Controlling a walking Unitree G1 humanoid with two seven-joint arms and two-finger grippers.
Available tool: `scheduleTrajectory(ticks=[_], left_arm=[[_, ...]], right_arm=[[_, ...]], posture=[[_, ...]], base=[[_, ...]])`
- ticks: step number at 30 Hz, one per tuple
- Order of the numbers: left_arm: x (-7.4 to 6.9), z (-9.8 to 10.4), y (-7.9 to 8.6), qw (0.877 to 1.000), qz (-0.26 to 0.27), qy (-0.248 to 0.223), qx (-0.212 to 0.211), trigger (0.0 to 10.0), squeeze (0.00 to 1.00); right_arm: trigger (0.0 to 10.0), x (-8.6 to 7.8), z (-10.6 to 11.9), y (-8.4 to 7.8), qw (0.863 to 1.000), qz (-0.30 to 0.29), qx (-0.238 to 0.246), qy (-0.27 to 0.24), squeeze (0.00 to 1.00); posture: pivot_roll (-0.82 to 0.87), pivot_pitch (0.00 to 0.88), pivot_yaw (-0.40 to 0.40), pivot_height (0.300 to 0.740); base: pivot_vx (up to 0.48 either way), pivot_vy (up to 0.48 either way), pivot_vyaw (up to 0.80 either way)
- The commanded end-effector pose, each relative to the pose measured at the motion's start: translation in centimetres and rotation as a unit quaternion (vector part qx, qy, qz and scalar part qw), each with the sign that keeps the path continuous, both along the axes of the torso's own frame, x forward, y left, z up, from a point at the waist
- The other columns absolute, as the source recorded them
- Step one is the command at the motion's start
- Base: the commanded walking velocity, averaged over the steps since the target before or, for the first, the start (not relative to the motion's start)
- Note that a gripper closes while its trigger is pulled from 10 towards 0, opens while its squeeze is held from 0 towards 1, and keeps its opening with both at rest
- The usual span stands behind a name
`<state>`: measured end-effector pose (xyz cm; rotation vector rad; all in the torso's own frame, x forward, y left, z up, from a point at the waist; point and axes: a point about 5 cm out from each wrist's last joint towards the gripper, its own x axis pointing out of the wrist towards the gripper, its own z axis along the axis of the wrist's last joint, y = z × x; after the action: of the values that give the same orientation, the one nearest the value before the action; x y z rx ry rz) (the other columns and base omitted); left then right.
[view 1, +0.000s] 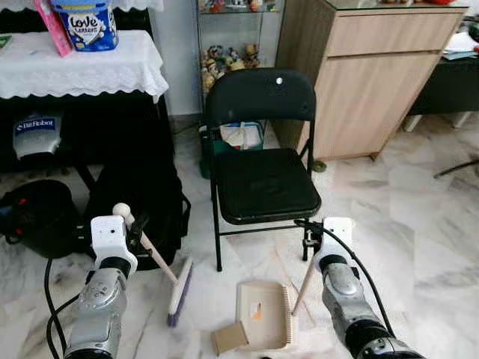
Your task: Sweep floor
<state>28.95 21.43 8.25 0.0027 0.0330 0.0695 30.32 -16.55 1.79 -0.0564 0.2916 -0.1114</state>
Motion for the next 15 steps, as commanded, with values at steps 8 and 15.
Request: scheduleTrajectory(ticks=[8,15], left_arm=[[0.6,1.8,-0.2,0.999,-0.004,-0.032,0.016,10.0,0.0],[0.8,2.3,-0.1,0.998,-0.014,-0.03,0.056,10.0,0.0]], right_arm=[[10.0,-0.2,-0.5,0.3,1.0,0.004,0.005,0.022,0.0],[10.0,-0.3,-0.6,0.3,1.0,0.005,0.006,0.024,0.0]], posture=[[-0.05,0.064,-0.004,0.74],[-0.05,0.066,-0.003,0.74]], base=[[0.0,0.0,0.0],[0.0,0.0,0.0]])
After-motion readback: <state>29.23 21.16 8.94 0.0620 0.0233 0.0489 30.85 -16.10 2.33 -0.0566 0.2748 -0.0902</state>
